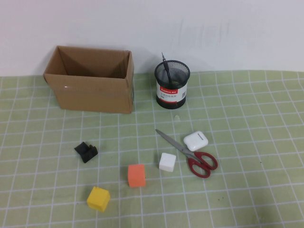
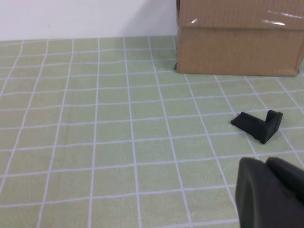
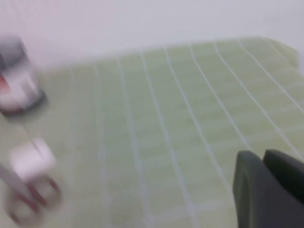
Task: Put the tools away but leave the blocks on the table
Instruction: Pick up the scissors from the table, then place the Scissors into the box
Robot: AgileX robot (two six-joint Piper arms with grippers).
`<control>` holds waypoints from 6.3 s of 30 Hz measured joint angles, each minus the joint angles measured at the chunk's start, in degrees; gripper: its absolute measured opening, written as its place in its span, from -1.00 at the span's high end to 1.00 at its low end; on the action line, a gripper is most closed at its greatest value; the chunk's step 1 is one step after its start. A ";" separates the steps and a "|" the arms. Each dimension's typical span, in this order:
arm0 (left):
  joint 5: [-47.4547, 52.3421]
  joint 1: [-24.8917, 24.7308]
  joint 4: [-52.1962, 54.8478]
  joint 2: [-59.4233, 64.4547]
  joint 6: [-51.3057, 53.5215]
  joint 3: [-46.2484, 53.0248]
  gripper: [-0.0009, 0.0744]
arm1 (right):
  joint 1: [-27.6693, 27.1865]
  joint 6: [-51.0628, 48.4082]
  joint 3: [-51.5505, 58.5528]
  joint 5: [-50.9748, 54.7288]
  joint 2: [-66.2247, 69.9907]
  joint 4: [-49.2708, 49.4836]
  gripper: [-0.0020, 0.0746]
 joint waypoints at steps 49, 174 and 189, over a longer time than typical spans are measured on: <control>0.18 0.00 0.00 0.00 0.09 0.00 0.98 | 33.92 -28.04 -87.18 41.92 108.75 1.55 0.45; 0.27 0.00 -0.09 0.00 0.09 0.00 0.98 | 31.68 -0.03 -72.10 -47.86 109.05 -17.30 0.97; 0.27 0.00 -0.09 0.00 0.09 0.00 0.98 | 39.42 -4.52 -115.71 4.68 117.70 -28.74 0.97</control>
